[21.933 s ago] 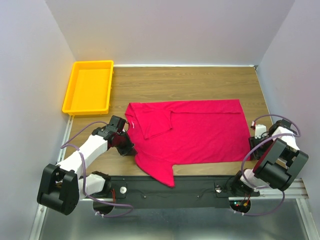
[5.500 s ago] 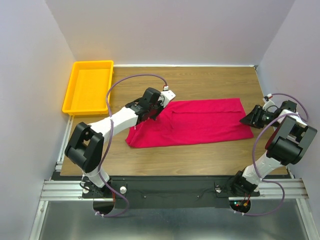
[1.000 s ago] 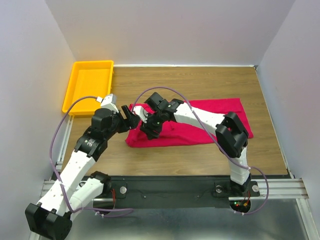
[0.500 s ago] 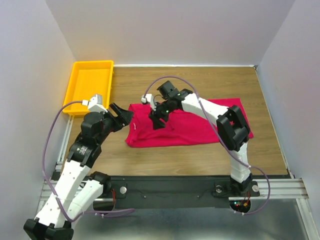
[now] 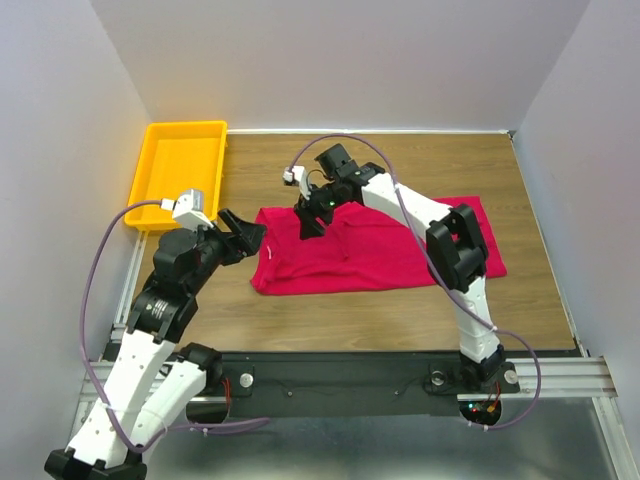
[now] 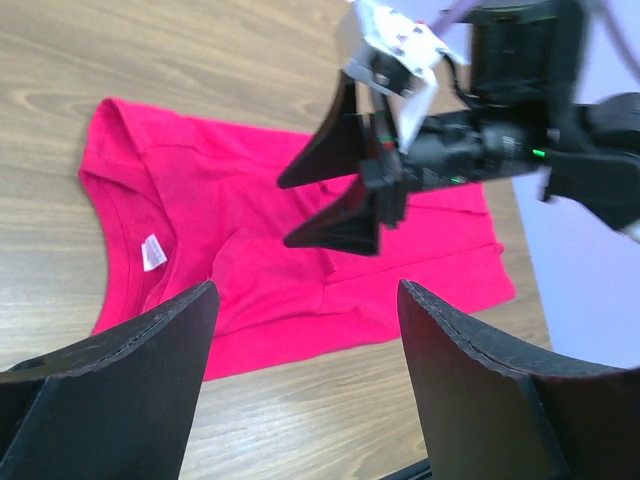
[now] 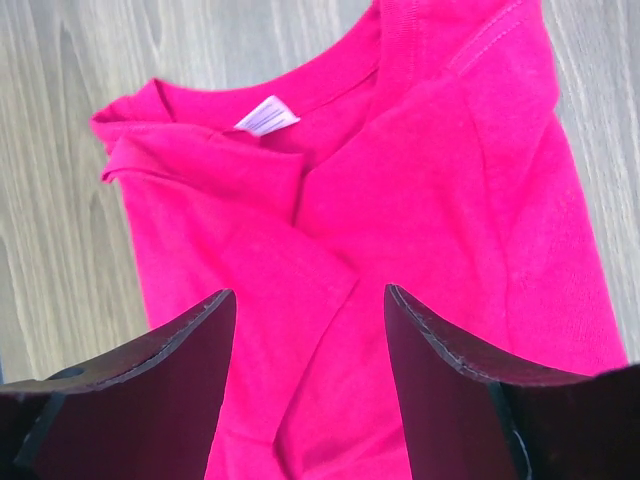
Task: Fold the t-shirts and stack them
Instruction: Fold the tshirt
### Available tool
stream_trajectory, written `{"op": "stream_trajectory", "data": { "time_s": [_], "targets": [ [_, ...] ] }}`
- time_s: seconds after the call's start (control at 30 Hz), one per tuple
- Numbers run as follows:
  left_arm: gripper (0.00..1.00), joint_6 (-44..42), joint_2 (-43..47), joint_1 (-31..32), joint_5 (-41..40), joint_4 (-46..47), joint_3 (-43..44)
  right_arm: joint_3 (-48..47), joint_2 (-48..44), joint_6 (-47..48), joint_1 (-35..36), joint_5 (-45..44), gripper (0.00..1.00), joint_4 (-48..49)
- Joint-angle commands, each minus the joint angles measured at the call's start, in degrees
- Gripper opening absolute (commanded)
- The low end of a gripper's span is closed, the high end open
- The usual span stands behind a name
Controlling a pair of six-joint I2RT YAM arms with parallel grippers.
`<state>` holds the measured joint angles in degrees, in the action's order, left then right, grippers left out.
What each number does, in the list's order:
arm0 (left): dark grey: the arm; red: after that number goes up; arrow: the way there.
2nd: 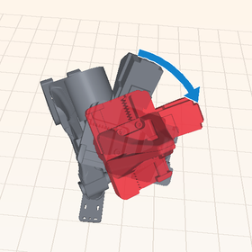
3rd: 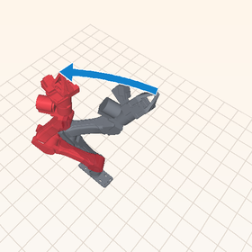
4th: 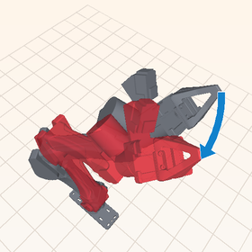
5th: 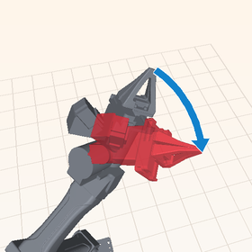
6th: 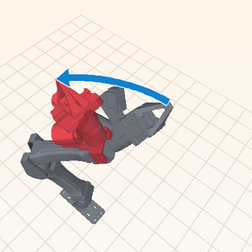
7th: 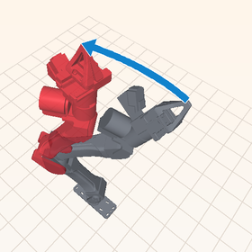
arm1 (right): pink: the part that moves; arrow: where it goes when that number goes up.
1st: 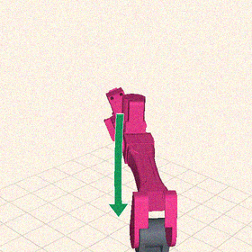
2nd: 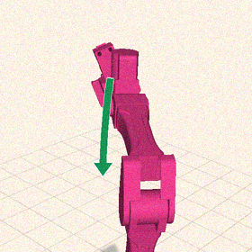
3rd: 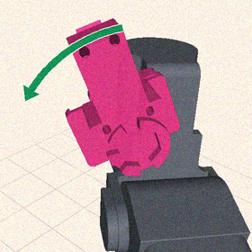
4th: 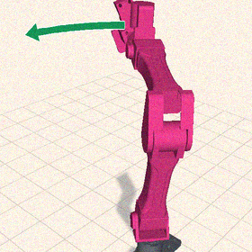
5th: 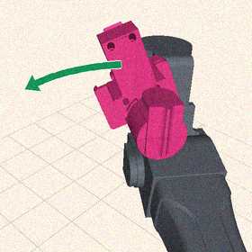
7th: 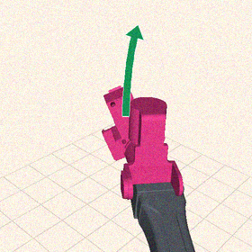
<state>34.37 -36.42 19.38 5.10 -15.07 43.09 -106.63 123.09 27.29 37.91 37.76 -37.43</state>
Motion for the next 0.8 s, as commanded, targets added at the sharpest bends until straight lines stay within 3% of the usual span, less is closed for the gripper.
{"op": "stream_trajectory", "data": {
  "time_s": [0.0, 0.3, 0.77],
  "targets": [
    [0.84, 0.2, 2.4, -0.1, -0.6, -0.2, -1.5, -4.0, 5.5, -3.3, -0.6, 5.7, 0.66, 0.2],
    [0.84, 1.1, 5.1, -0.1, -0.7, -1.8, -3.5, -6.7, 9.5, -7.2, -0.7, -2.5, 0.65, 0.1],
    [0.84, 1.0, 4.9, -0.1, -0.5, -1.3, -5.0, -1.6, 7.9, -7.4, -0.1, 1.1, 0.62, 0.1]
  ]
}}
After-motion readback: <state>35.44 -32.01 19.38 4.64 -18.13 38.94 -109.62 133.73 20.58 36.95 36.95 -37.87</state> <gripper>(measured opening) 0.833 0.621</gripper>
